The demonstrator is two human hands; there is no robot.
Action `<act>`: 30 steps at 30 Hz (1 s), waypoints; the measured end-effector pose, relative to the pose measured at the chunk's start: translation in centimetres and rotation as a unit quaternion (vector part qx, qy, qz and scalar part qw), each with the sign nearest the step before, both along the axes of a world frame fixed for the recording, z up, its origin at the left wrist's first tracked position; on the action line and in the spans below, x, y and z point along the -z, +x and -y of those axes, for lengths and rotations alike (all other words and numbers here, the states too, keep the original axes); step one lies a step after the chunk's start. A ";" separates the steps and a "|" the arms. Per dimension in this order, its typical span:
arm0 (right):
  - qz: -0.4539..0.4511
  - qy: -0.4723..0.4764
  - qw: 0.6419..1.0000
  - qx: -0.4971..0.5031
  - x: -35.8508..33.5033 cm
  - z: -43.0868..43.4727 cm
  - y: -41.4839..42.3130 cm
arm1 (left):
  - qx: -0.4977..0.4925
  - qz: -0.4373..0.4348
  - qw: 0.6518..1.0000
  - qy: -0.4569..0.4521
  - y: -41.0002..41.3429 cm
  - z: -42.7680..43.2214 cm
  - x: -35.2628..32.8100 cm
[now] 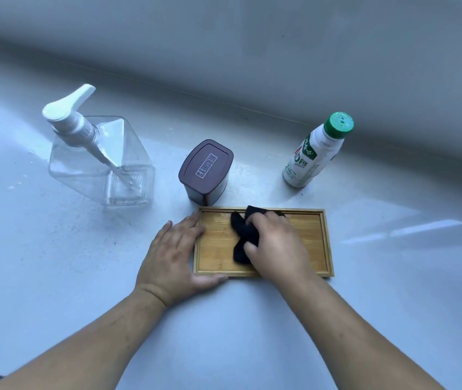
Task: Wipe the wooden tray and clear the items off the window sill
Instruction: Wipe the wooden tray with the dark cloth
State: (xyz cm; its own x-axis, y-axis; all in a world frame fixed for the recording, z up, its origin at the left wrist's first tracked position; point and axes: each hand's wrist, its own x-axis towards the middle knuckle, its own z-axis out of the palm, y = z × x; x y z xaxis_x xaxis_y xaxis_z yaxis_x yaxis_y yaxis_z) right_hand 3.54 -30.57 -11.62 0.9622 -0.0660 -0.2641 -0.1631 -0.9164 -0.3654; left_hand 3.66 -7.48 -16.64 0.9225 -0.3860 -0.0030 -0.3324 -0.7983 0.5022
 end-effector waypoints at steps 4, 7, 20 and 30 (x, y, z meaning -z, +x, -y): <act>0.038 -0.017 0.976 0.213 0.2 4.8 -1.9 | 0.002 0.007 1.000 -0.004 0.1 -0.1 0.1; 0.060 -0.009 0.990 0.128 0.5 -0.3 -1.4 | 0.011 -0.004 1.000 0.004 0.1 0.0 0.3; 0.033 -0.005 0.985 0.168 0.0 6.1 -4.0 | 0.006 0.007 1.000 0.004 0.1 0.1 0.3; 0.032 0.069 0.997 -0.006 0.2 -8.2 2.9 | -0.032 -0.045 0.998 -0.003 0.3 0.2 -0.1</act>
